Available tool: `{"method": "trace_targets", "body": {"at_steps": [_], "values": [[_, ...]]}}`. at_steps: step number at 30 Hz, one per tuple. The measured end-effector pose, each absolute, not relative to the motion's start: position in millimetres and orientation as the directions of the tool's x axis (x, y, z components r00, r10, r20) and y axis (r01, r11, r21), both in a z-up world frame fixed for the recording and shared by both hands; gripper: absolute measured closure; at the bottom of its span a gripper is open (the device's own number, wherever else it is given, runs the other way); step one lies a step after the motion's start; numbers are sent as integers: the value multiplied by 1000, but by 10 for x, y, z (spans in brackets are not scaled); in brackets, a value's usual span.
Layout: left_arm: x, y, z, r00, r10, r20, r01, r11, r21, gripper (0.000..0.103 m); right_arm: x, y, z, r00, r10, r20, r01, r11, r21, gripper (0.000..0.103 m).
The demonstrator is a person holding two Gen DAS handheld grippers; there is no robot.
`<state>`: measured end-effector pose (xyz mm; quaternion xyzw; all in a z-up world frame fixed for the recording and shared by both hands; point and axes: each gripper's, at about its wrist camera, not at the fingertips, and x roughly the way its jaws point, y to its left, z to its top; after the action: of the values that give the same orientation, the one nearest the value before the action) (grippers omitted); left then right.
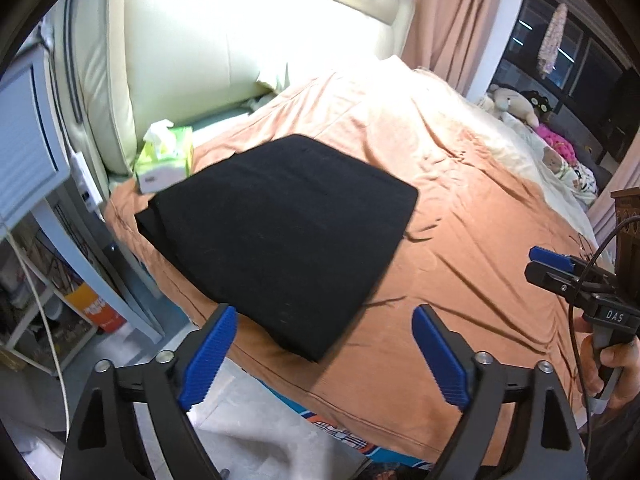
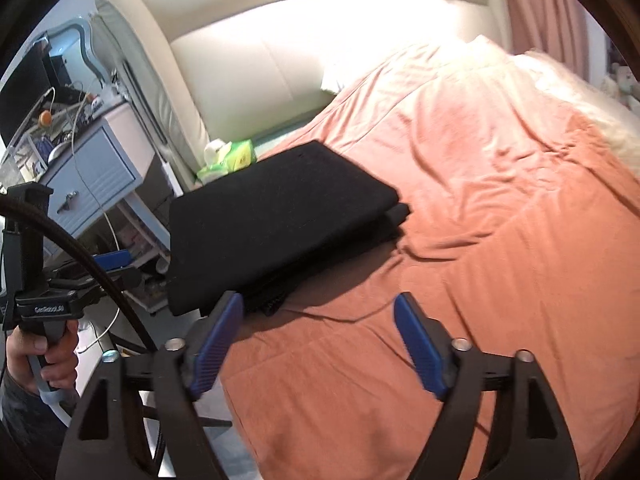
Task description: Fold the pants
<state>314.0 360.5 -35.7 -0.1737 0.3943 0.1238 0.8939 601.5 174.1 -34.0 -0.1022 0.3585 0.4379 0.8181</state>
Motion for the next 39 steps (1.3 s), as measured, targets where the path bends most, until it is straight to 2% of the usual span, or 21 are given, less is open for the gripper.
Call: {"method": "trace_targets", "body": {"at_steps": [4,8,11,24,39], "values": [[3016,3327,-138,675,121,-727,-353,919,-175,0,5836,1367,-147,399,638,-658,-765,627,144,17],[2890,3053,64,695,138,-705,-337,930,-150,0,5608,995,11,445,633,-634,-742,657,135,4],[2815,2854,184,702,140,-699,-316,940,-129,0,5404,721,118,469,633,-616,-733,668,129,1],[2359,1995,524,744,101,-660,-203,976,-79,0,4543,-321,442,534,634,-560,-693,707,141,0],[1670,1222,658,815,-3,-580,-65,993,-95,0,3383,-1201,575,650,567,-506,-596,793,124,0]]}}
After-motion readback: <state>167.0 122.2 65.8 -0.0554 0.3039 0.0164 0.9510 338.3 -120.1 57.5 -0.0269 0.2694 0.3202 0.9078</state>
